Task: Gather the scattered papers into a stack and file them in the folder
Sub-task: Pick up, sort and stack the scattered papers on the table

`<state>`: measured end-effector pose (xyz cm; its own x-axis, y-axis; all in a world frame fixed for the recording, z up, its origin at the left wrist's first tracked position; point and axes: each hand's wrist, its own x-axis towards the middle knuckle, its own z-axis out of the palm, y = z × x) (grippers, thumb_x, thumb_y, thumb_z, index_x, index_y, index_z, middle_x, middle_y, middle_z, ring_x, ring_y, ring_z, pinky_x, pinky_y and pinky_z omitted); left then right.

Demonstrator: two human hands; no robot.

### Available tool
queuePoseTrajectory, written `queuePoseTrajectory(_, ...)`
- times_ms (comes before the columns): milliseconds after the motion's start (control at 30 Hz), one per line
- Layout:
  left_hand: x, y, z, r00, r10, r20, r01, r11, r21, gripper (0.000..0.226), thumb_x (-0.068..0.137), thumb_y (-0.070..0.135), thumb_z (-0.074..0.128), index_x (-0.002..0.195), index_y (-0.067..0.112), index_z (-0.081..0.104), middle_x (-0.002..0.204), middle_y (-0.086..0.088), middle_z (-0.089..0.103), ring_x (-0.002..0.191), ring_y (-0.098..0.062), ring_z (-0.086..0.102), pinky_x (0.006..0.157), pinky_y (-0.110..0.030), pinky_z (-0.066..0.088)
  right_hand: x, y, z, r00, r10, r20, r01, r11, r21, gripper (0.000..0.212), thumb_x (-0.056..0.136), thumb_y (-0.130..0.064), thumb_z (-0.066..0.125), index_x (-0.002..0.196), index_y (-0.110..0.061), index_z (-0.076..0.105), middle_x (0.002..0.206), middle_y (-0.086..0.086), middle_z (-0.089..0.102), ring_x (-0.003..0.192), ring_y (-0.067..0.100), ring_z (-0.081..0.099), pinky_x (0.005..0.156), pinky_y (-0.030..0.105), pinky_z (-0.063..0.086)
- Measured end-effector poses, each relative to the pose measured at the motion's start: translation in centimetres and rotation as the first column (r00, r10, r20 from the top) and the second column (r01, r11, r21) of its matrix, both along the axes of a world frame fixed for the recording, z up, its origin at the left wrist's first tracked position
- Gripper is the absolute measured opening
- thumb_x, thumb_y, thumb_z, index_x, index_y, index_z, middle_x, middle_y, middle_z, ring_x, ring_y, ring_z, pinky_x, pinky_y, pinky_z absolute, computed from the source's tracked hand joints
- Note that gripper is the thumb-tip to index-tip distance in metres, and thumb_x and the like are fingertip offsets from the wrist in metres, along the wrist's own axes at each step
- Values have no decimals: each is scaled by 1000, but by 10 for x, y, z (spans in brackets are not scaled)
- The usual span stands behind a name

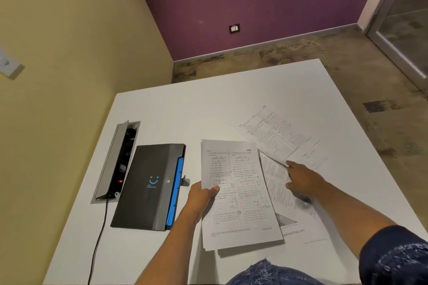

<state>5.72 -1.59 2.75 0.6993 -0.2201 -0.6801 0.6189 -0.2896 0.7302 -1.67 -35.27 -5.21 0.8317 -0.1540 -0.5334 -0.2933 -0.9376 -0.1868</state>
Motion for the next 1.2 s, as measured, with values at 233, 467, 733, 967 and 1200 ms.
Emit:
queuePoseTrajectory(233,-2,1,-4,998,53,-28,-54,998,-27,31,97,8,67,125,18,61,116,-10,74,104,-33,73,78,-42,63,-9,24,27,759,-211,616,111,974,198,47,89,-8,73,136,-10,65,140,6,64,125,31,62,108,43,48)
queuePoseTrajectory(467,-7,-5,-11,993,108,-49,-111,992,-65,27,97,4,65,121,15,67,109,-7,78,105,-34,72,88,-49,59,-20,105,69,407,-243,881,-283,883,374,27,94,-18,66,116,-11,77,124,-5,73,111,8,68,99,23,50)
queuePoseTrajectory(733,-6,-5,-3,990,136,-24,-138,988,-74,20,99,23,64,105,8,75,109,-26,74,98,-41,68,84,-45,53,-56,135,73,649,27,760,-579,665,471,25,92,-34,76,116,-25,78,122,-12,74,103,6,72,81,30,60)
queuePoseTrajectory(967,-7,-5,11,999,33,-9,-34,983,-181,27,96,25,70,114,5,75,111,-27,73,94,-40,69,75,-43,54,-30,90,97,488,-705,514,330,695,639,61,85,-33,81,138,-29,52,134,-7,57,117,13,59,99,37,52)
queuePoseTrajectory(1200,-10,-14,30,989,-146,21,148,982,-120,24,104,22,52,104,4,69,100,-21,70,89,-30,68,74,-35,57,-31,62,92,736,-572,-362,334,-158,929,48,89,-6,76,135,-9,63,128,15,71,118,36,68,106,56,50)
